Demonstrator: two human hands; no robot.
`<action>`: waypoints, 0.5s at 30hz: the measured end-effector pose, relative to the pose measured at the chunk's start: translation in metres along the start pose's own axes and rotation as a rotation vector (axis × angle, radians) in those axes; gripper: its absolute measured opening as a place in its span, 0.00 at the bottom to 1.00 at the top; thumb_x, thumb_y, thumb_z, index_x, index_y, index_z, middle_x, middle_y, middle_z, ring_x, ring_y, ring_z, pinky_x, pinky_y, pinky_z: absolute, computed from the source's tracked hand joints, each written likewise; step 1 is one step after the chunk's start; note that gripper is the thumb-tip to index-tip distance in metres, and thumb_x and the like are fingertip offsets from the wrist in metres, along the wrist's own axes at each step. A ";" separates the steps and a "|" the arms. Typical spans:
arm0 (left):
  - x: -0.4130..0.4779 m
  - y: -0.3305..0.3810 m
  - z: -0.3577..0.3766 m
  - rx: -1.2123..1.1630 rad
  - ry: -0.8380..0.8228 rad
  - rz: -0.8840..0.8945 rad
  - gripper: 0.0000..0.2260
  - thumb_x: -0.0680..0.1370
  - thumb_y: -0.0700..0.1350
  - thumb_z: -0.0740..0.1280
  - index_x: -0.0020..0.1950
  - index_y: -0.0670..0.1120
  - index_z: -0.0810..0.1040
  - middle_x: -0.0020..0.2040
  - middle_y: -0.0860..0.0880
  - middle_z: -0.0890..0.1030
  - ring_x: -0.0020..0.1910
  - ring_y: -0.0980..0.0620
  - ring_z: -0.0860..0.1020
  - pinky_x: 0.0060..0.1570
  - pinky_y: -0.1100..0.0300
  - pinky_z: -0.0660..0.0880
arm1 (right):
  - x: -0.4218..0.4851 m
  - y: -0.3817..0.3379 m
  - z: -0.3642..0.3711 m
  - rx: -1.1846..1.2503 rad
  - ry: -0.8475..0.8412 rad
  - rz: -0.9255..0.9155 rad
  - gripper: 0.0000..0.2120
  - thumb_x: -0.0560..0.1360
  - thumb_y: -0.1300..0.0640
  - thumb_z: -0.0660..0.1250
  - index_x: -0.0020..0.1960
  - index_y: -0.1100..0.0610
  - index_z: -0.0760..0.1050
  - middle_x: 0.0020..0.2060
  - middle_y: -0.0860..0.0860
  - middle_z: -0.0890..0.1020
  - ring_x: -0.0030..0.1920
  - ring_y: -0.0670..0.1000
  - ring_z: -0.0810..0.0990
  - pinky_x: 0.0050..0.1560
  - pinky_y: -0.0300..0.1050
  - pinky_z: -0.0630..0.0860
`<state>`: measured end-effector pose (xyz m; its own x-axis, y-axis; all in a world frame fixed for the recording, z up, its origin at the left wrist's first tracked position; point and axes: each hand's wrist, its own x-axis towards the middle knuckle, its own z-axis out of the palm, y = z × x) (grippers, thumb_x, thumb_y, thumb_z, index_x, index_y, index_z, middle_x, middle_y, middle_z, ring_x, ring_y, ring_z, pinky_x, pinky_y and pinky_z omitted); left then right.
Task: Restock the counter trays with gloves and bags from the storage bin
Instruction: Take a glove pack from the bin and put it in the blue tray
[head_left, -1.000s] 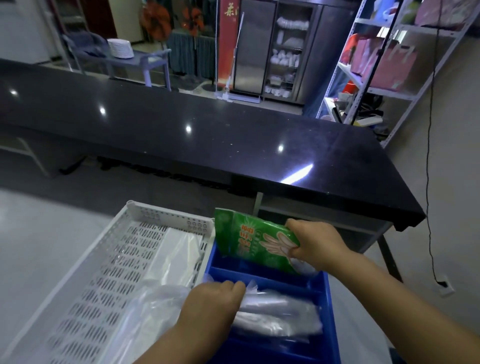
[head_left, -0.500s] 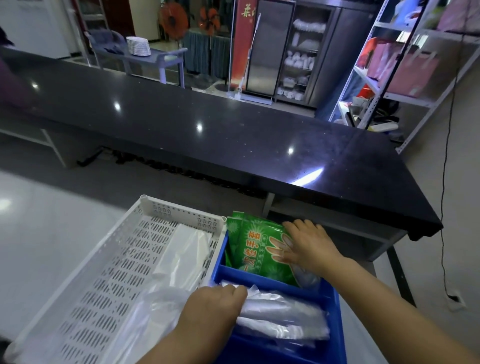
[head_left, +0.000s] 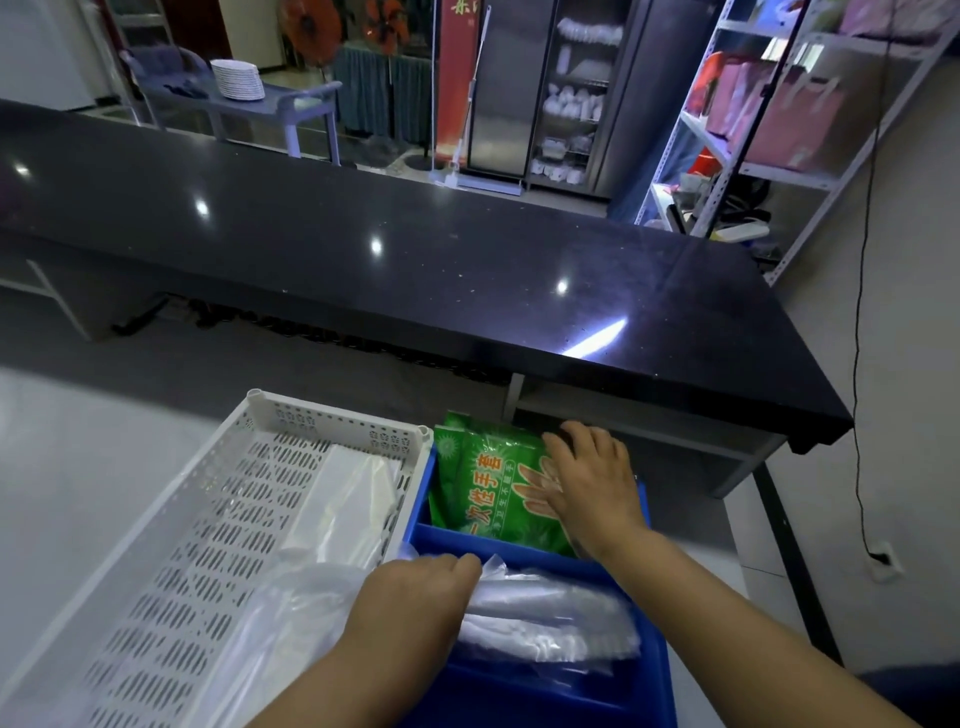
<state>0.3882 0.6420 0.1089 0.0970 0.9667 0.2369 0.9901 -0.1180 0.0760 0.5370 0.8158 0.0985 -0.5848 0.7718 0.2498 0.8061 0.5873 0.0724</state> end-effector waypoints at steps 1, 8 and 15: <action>0.001 0.001 -0.001 0.004 -0.020 -0.003 0.18 0.45 0.42 0.77 0.25 0.49 0.71 0.20 0.53 0.73 0.17 0.53 0.70 0.17 0.63 0.62 | 0.000 -0.001 -0.008 0.014 0.064 -0.006 0.25 0.62 0.52 0.77 0.58 0.57 0.78 0.55 0.56 0.80 0.53 0.60 0.78 0.54 0.54 0.75; 0.023 0.005 0.003 -0.078 -0.107 -0.099 0.07 0.69 0.49 0.69 0.42 0.49 0.74 0.37 0.50 0.82 0.36 0.48 0.80 0.30 0.60 0.65 | -0.025 -0.007 -0.068 0.606 -0.418 -0.190 0.31 0.64 0.31 0.62 0.64 0.42 0.70 0.59 0.42 0.76 0.58 0.42 0.71 0.60 0.45 0.70; 0.065 0.015 -0.004 -0.164 -0.023 -0.096 0.07 0.76 0.51 0.61 0.51 0.51 0.74 0.47 0.50 0.82 0.46 0.48 0.79 0.41 0.58 0.69 | -0.036 -0.004 -0.074 0.247 -0.226 -0.150 0.07 0.72 0.53 0.66 0.49 0.49 0.78 0.42 0.50 0.83 0.42 0.52 0.78 0.41 0.45 0.72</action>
<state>0.4089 0.7024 0.1291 0.0076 0.9801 0.1986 0.9652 -0.0590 0.2547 0.5610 0.7678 0.1609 -0.7222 0.6909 0.0327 0.6798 0.7177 -0.1505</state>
